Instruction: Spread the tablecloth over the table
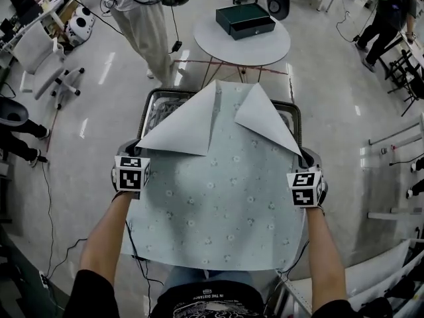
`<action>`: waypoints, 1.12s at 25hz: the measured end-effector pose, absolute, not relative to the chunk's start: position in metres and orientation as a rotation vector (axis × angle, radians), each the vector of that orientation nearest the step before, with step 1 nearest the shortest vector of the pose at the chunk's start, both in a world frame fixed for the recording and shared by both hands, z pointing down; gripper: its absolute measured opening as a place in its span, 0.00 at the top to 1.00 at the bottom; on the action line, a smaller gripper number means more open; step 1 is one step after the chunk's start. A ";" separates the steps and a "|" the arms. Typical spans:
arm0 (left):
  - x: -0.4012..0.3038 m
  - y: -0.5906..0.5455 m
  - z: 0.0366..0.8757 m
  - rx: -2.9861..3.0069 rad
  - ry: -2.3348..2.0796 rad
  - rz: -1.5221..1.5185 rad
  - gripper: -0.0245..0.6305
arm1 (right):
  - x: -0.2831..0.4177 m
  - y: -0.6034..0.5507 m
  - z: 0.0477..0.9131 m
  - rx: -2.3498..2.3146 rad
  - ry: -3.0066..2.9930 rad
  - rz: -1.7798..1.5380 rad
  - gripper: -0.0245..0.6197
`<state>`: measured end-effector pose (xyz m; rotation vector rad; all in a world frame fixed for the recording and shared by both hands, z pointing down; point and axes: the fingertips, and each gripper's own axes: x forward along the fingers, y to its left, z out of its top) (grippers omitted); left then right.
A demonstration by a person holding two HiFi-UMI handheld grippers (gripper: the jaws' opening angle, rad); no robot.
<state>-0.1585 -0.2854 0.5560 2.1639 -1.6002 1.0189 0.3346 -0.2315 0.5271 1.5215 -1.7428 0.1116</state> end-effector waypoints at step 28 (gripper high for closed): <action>-0.128 -0.268 0.556 2.235 -1.526 0.923 0.46 | 0.301 -0.229 0.549 1.465 -1.755 0.147 0.58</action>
